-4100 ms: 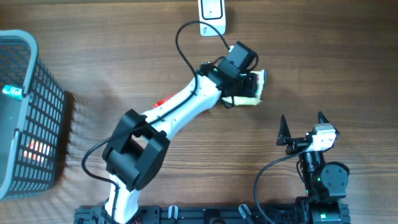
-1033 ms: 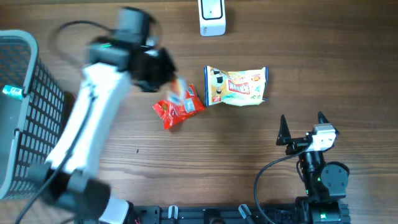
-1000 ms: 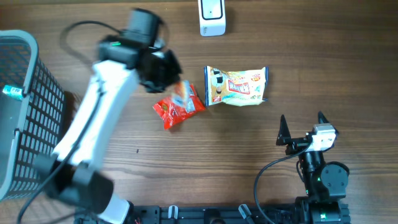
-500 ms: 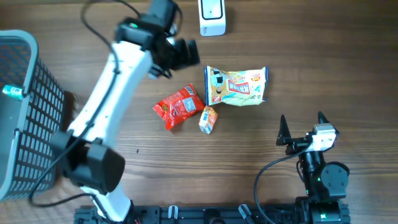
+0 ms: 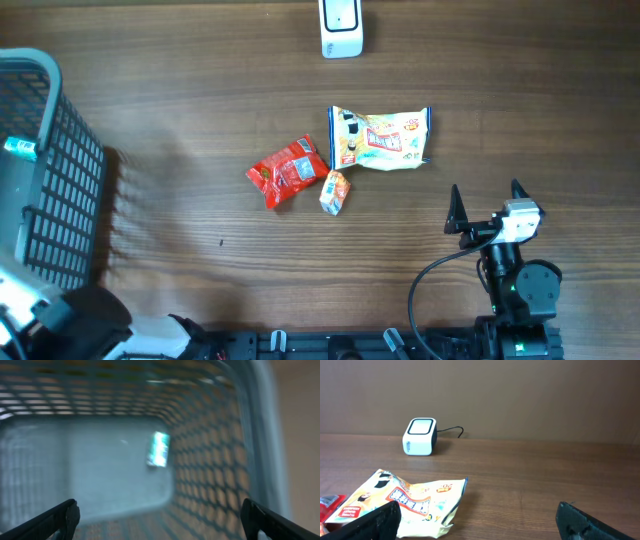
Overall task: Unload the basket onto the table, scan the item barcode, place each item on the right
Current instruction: 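Reach the left gripper into the basket and grasp the green tissue pack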
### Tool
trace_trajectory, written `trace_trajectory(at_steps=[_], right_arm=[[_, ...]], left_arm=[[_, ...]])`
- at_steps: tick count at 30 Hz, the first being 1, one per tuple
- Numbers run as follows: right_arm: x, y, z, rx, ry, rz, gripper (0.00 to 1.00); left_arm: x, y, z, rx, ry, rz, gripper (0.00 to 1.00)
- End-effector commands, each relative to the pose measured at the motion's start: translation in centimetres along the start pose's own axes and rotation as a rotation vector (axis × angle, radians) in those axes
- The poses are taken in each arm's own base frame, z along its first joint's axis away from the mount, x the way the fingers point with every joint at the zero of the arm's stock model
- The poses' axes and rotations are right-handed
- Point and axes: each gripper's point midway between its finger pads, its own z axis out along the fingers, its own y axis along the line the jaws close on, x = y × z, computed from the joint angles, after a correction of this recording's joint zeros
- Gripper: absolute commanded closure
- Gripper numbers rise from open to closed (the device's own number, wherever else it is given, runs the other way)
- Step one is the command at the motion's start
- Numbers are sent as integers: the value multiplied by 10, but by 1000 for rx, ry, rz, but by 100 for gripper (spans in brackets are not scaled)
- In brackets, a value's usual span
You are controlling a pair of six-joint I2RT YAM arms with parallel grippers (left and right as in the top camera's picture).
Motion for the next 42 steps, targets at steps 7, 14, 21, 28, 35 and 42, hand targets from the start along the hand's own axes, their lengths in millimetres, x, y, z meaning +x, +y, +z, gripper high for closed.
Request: trace_trajectory(at_steps=[7, 14, 21, 28, 35, 42], right_arm=[[-1, 1, 0, -5, -6, -11, 0], [-1, 1, 0, -5, -6, -10, 0], [-1, 1, 0, -5, -6, -10, 0], [-1, 1, 0, -5, -6, -11, 0], [-1, 1, 0, -5, -6, -11, 0], [-1, 1, 0, -5, -6, -10, 1]], left_arm=[[33, 25, 125, -143, 281, -77, 0], [77, 23, 205, -208, 391, -25, 4], [84, 7, 240, -168, 367, 3, 20], [107, 9, 266, -177, 414, 98, 19], [104, 23, 268, -246, 388, 115, 69], [78, 2, 214, -179, 323, 111, 96]])
